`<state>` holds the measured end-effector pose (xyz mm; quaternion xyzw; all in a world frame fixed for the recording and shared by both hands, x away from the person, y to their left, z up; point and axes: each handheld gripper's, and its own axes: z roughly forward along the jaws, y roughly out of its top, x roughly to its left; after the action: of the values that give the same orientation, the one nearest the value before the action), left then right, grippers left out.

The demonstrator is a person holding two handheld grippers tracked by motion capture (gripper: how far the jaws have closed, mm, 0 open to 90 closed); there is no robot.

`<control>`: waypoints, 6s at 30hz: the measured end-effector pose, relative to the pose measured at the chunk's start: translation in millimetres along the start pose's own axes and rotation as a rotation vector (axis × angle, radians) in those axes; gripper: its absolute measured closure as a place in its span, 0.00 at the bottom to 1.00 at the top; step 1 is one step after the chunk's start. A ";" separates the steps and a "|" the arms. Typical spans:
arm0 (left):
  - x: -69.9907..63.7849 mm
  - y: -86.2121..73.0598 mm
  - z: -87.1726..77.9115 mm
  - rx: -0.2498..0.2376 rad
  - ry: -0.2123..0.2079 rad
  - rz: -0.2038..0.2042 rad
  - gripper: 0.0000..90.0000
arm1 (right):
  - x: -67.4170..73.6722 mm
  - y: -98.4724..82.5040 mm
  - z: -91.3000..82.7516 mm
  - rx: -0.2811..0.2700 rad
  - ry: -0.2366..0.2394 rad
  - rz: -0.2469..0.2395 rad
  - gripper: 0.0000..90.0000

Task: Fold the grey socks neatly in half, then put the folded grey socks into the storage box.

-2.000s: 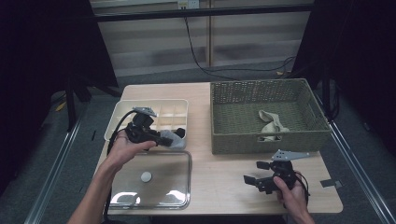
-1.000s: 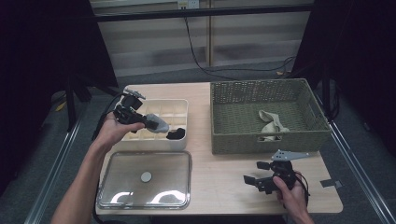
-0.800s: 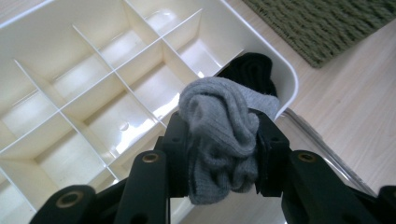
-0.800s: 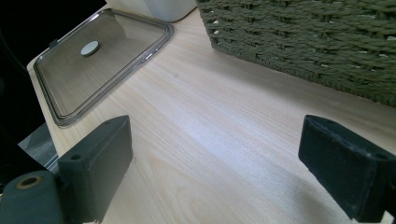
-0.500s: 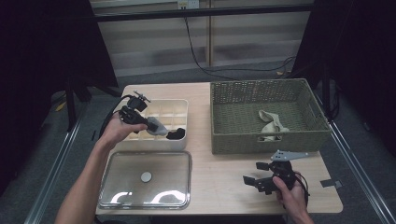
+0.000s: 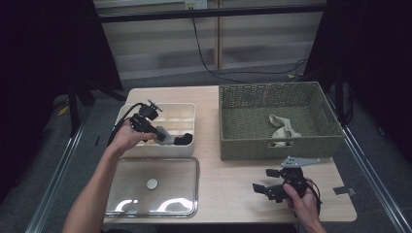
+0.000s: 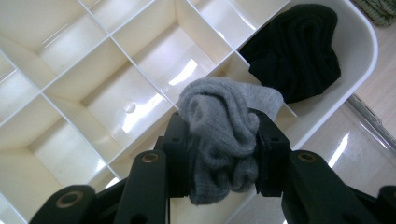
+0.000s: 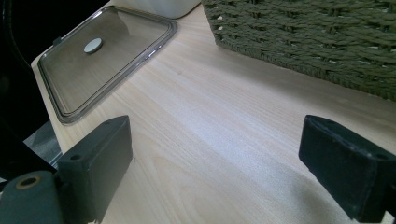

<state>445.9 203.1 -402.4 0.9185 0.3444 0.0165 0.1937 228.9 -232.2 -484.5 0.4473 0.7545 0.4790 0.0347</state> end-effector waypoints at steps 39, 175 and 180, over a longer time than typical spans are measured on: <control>-9.1 14.6 37.4 0.057 -0.032 -0.013 0.73 | 0.8 0.1 5.3 0.016 0.014 0.007 0.09; -127.3 -141.7 28.1 -0.485 -0.179 -0.040 0.23 | -32.8 117.7 -68.0 -0.102 -0.063 -0.025 0.59; -126.7 -143.3 26.9 -0.489 -0.170 -0.045 0.23 | -50.7 131.4 -62.9 -0.065 -0.102 -0.032 0.59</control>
<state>264.0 211.4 -466.8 0.8344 0.3333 0.0179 0.4386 313.3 -293.1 -370.7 0.4579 0.7427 0.4792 0.0951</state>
